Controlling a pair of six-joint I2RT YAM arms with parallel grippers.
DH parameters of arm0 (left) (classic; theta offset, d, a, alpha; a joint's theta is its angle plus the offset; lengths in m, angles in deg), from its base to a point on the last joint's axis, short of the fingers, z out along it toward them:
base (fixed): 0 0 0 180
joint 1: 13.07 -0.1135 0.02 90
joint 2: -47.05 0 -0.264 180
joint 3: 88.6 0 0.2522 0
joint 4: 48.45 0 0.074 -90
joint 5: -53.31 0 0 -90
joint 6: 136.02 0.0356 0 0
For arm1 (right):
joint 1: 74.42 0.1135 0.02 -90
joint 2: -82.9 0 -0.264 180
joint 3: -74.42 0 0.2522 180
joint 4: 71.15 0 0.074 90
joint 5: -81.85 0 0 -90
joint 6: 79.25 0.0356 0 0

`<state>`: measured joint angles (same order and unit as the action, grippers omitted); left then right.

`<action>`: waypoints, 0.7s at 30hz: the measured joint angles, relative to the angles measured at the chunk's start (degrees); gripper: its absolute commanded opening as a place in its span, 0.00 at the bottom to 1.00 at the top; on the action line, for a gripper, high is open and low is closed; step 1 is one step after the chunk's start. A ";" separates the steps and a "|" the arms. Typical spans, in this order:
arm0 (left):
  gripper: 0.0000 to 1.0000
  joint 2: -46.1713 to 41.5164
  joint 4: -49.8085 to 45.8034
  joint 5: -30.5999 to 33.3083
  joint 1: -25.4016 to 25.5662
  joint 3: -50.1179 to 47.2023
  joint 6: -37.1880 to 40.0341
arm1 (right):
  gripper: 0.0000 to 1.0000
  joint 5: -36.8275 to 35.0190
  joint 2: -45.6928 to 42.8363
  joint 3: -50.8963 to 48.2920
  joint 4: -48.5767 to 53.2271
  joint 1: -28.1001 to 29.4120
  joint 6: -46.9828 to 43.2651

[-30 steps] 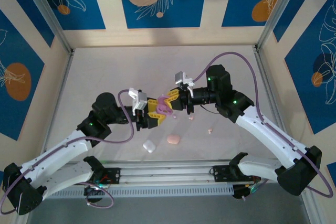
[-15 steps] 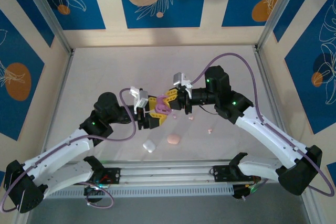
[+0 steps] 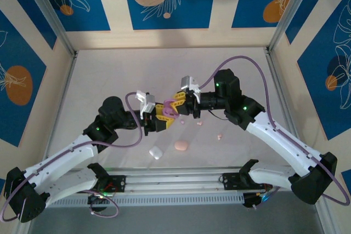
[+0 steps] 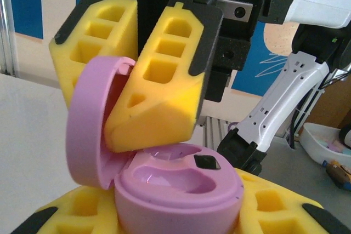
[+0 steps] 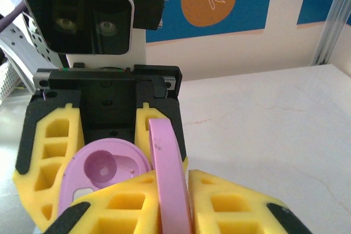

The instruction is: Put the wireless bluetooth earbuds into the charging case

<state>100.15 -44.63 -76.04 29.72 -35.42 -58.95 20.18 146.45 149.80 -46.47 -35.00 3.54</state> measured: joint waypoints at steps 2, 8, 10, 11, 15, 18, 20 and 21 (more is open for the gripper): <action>0.25 -0.02 0.15 0.24 0.00 -0.09 0.00 | 0.43 -1.07 -0.04 -0.02 0.35 -0.07 0.76; 0.25 -0.48 1.09 2.05 0.00 -2.51 0.68 | 0.54 -2.60 0.02 0.68 2.32 -2.86 5.40; 0.25 -0.92 1.31 4.20 0.00 -3.82 1.25 | 0.58 -2.38 0.02 1.62 3.23 -4.28 8.52; 0.25 -1.22 1.53 5.51 0.00 -4.61 1.51 | 0.58 -2.38 0.02 2.47 3.74 -5.18 10.49; 0.24 -2.29 2.84 11.50 0.00 -8.31 2.03 | 0.56 -3.21 -0.09 5.33 6.34 -8.48 17.86; 0.24 -3.41 3.30 16.31 0.00 -11.15 2.64 | 0.48 -6.86 -0.55 5.07 8.59 -11.69 23.45; 0.24 -4.44 3.61 18.99 0.00 -12.81 2.97 | 0.45 -9.33 -0.55 3.65 10.12 -13.81 26.99; 0.24 -5.14 3.63 20.22 0.00 -13.51 2.99 | 0.44 -10.43 -0.17 2.75 11.13 -14.64 28.76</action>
<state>95.01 -41.00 -55.83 29.72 -48.93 -55.96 9.76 146.27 152.56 -35.34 -49.65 32.31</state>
